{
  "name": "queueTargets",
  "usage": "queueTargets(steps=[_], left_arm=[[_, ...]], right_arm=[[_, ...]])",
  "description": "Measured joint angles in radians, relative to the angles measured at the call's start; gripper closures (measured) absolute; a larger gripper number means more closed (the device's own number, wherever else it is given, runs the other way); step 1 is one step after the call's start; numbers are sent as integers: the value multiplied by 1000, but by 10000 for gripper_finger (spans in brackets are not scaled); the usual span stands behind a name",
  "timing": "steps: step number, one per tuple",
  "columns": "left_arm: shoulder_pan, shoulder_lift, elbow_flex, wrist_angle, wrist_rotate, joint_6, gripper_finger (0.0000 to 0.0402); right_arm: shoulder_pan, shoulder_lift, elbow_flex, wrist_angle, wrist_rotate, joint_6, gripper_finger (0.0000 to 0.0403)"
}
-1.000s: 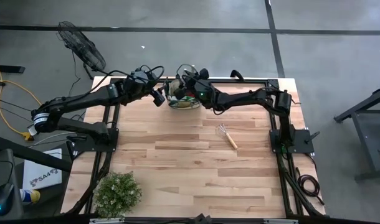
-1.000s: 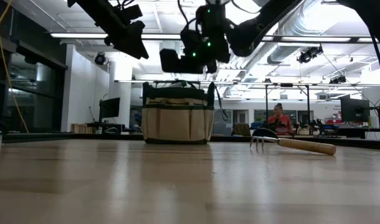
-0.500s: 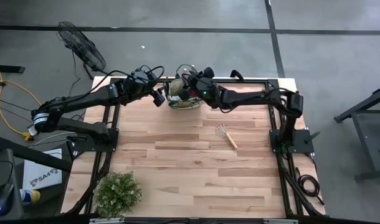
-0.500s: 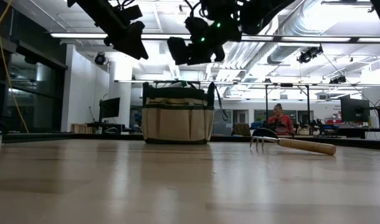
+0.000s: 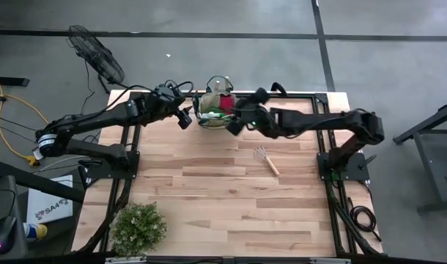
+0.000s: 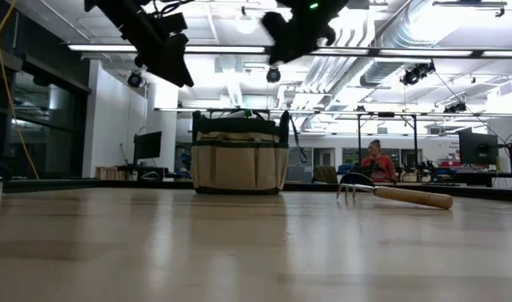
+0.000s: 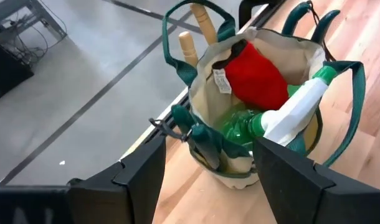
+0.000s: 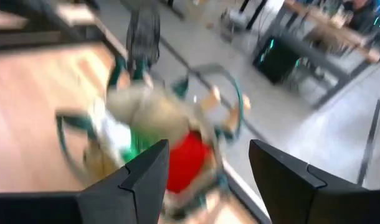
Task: Pick & Place Garden tools in Gardening bag
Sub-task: Put the brown hand rake into the gardening bag
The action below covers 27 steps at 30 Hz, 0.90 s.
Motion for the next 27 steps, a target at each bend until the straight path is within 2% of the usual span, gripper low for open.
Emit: queueTargets(steps=[7, 11, 16, 23, 27], left_arm=[[0, -133, -177, 185, 79, -16, 168], [0, -202, -257, 271, 163, -19, 168], [0, -244, -315, 324, 236, -31, 168], [0, -244, -346, 320, 259, -43, 168], [0, -244, -347, 321, 274, -43, 168]], right_arm=[[40, -98, -1, -466, -20, 286, 190], [61, -98, -45, -592, -87, 399, 190], [105, -97, -123, -614, -149, 506, 190], [175, -97, -195, -615, -264, 662, 190], [219, -97, -291, -594, -284, 759, 190]])
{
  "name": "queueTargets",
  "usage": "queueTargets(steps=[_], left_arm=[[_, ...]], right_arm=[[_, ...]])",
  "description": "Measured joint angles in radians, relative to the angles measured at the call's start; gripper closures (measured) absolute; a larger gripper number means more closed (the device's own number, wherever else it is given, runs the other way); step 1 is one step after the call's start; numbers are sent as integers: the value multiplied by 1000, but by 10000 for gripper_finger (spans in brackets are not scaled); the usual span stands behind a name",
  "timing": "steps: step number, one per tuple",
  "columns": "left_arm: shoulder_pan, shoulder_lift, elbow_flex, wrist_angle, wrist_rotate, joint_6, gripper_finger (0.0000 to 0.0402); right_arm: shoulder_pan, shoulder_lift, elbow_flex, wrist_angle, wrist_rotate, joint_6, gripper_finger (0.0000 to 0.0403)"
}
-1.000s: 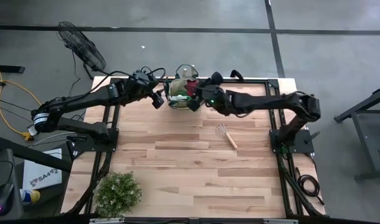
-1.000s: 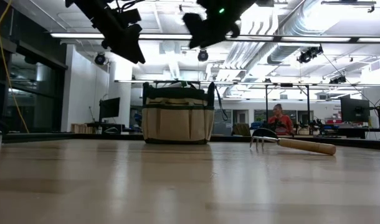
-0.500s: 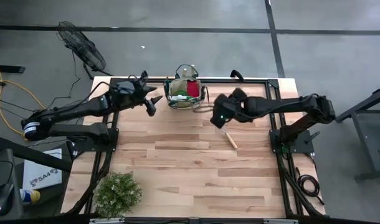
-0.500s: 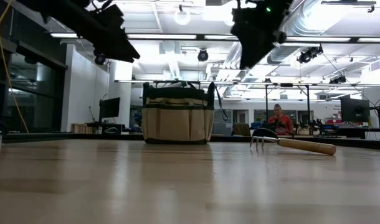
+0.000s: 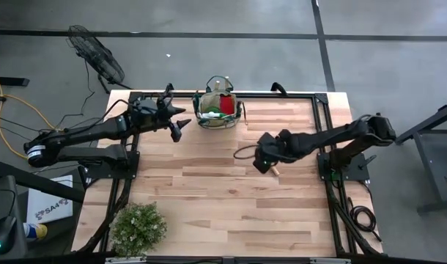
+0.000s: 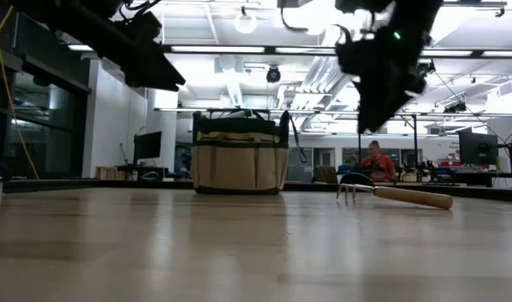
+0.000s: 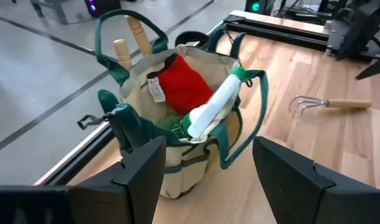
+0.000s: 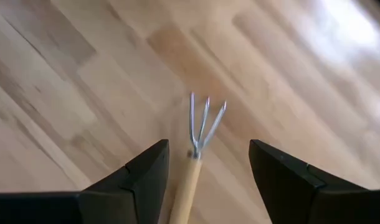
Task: Pick & Place Garden tools in Gardening bag
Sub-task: Put the brown hand rake into the gardening bag
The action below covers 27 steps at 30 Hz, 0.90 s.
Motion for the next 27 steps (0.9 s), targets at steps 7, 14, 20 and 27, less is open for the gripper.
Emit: queueTargets(steps=[7, 14, 20, 27], left_arm=[[0, 0, 0, 4, 14, -3, 168], [0, 0, 0, 4, 14, -3, 168], [0, 0, 0, 5, 15, -3, 168], [0, 0, 0, 5, 38, -4, 168]], right_arm=[[17, 1, -94, 76, -18, 71, 190], [7, 5, -147, 131, -79, 83, 190], [11, 5, -202, 207, -123, 116, 190], [11, 5, -246, 275, -147, 137, 190]])
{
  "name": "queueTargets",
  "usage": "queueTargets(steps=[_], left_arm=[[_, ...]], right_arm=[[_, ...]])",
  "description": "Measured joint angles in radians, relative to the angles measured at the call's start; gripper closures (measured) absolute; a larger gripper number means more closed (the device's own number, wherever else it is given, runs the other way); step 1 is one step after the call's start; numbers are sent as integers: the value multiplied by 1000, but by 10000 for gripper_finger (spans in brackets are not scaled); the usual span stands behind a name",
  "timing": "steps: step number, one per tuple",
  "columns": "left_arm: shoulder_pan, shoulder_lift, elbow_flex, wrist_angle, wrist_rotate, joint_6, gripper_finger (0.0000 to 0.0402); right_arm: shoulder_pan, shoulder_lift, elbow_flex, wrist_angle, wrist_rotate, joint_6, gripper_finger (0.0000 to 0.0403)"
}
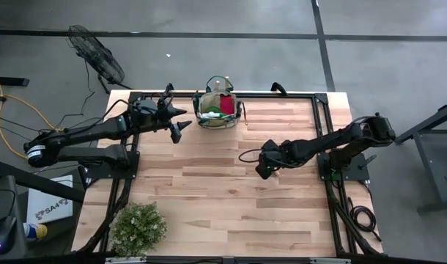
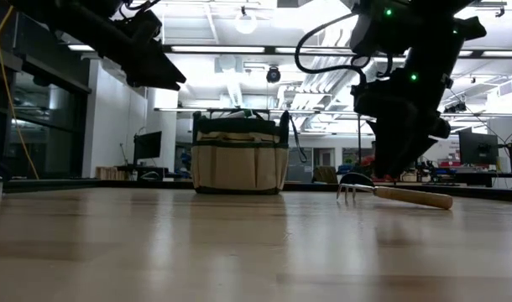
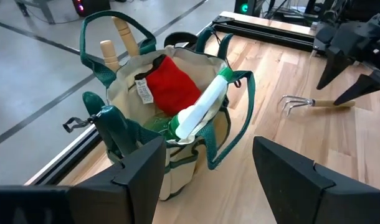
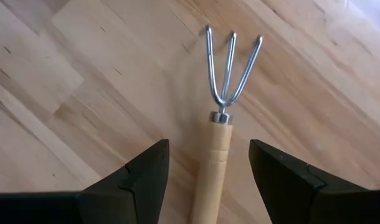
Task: Pick & Place Garden tools in Gardening bag
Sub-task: Put the brown hand rake into the gardening bag
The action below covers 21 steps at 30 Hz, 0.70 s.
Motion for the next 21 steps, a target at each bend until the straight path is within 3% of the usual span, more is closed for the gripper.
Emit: queueTargets(steps=[9, 21], left_arm=[[0, 0, 0, 0, 0, 0, 168], [0, 0, 0, 0, 0, 0, 168]], right_arm=[[35, 0, -32, -10, -125, 61, 190], [87, 2, -38, -30, -122, 137, 190]])
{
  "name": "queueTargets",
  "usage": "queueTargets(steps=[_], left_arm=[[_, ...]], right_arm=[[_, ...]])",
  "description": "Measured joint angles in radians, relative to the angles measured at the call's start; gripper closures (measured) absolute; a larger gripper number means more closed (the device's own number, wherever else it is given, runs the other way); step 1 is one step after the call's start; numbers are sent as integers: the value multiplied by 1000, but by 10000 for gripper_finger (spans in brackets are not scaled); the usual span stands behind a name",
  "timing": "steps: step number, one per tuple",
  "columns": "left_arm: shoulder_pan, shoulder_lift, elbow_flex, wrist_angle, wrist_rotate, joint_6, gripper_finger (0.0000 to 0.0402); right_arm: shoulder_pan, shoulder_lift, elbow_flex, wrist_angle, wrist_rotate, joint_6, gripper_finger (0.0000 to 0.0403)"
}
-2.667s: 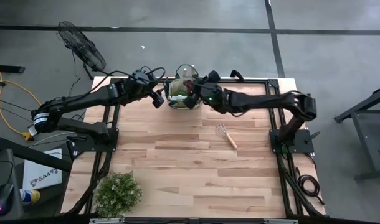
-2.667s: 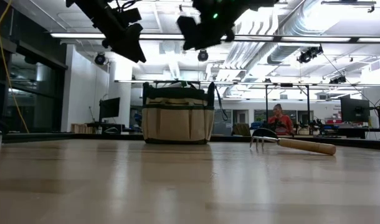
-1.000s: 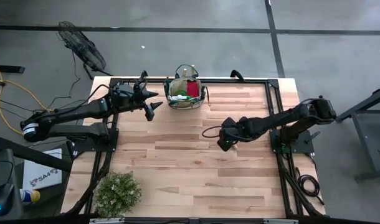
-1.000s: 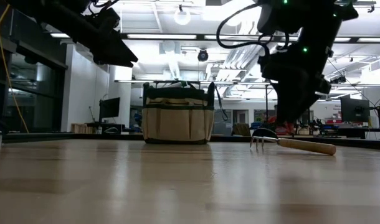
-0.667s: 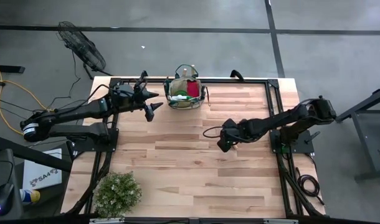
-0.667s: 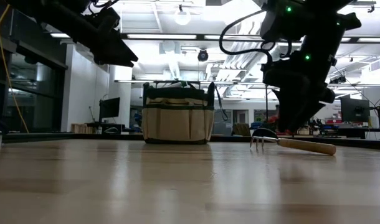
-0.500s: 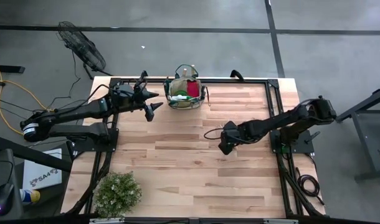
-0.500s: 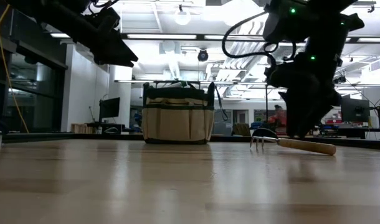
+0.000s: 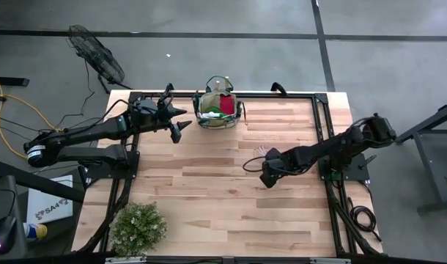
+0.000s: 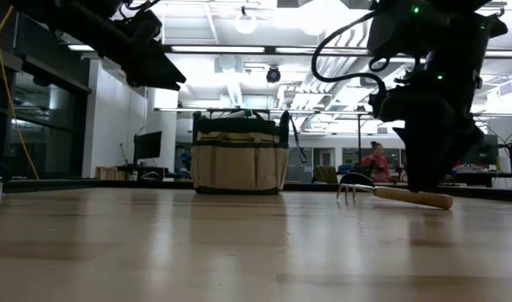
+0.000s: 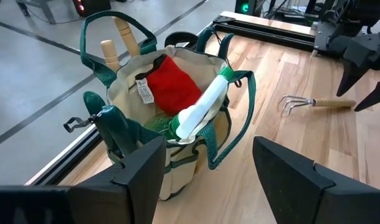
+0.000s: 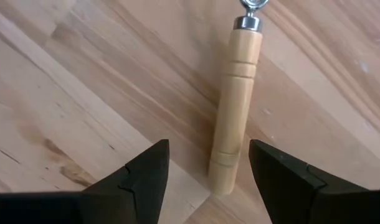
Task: Pick & Place Garden tools in Gardening bag
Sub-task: Put the brown hand rake into the gardening bag
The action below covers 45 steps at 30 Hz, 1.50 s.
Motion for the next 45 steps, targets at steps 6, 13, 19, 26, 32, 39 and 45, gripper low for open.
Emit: queueTargets(steps=[6, 13, 19, 26, 32, 39, 45], left_arm=[[0, 0, 0, -5, 0, 0, 168], [0, 0, 0, -7, 0, 0, 168], [0, 0, 0, -8, 0, 0, 168], [0, 0, 0, -8, 0, 0, 168], [0, 0, 0, -8, 0, 0, 168], [0, 0, 0, -12, 0, 0, 168], [0, 0, 0, -16, 28, 2, 168]], right_arm=[[6, 3, 0, -12, 8, 16, 190], [6, 17, -24, -20, 16, 32, 190], [5, 20, -60, 6, 7, 34, 190], [5, 16, -84, 46, 3, 33, 190], [5, 17, -84, 50, 0, 24, 217], [5, 18, -85, 53, 1, -5, 266], [5, 19, -85, 56, 5, -84, 308]])
